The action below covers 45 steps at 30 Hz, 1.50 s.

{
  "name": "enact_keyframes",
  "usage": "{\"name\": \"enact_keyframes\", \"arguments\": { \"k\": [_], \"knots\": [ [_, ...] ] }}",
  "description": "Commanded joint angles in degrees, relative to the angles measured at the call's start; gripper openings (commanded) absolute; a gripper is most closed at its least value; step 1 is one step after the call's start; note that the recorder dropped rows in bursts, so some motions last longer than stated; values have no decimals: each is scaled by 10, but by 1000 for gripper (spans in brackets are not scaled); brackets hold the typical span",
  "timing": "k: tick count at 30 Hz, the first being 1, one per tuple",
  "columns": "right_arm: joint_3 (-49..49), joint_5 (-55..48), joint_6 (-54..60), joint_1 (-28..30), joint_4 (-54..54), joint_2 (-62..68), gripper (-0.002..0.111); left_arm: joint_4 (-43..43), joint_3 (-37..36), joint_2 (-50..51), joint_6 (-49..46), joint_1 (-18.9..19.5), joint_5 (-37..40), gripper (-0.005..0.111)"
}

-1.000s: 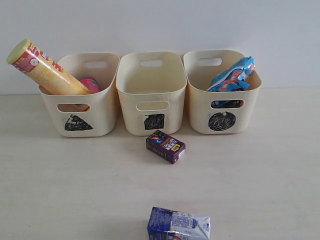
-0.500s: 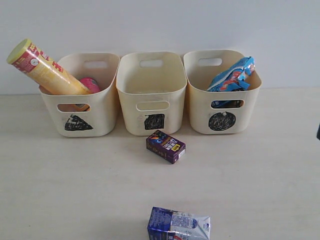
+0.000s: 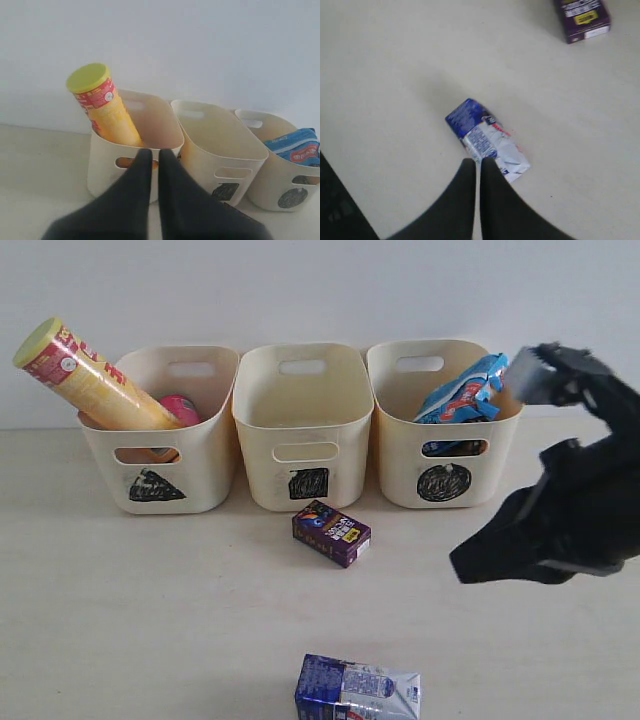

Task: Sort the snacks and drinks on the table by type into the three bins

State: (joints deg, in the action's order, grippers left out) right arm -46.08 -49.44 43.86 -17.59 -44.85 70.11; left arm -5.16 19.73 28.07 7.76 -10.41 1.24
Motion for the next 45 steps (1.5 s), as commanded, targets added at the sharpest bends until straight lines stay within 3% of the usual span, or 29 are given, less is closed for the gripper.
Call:
{"name": "enact_keyframes", "arguments": {
  "k": [1,4,13,14,18,19,23,27,37,45],
  "knots": [
    [-42,-5,-58,-87,101,54,0,-2,-27,-2,3,1,-53,4],
    [-68,2,-140,-136,165,86,0,-2,-42,0,3,1,-86,4],
    [-169,-63,-154,-209,220,198,3,-56,-52,119,-52,21,-150,4],
    [-173,-64,-156,-214,225,205,7,-56,-52,126,-52,25,-150,4],
    [-182,-45,-209,-244,311,255,62,-51,-53,134,-59,52,-99,4],
    [-182,-39,-214,-253,324,267,65,-44,-53,134,-68,52,-83,4],
    [-182,-19,-213,-284,345,312,65,-44,-57,125,-91,52,-67,4],
    [-182,-5,-222,-301,372,339,65,-44,-57,54,-91,52,-46,4],
    [-182,47,-243,-304,405,371,65,-44,-57,-273,-87,52,129,4],
    [-182,71,-243,-304,406,393,65,-69,-55,-281,-87,52,188,4]
  ]
}}
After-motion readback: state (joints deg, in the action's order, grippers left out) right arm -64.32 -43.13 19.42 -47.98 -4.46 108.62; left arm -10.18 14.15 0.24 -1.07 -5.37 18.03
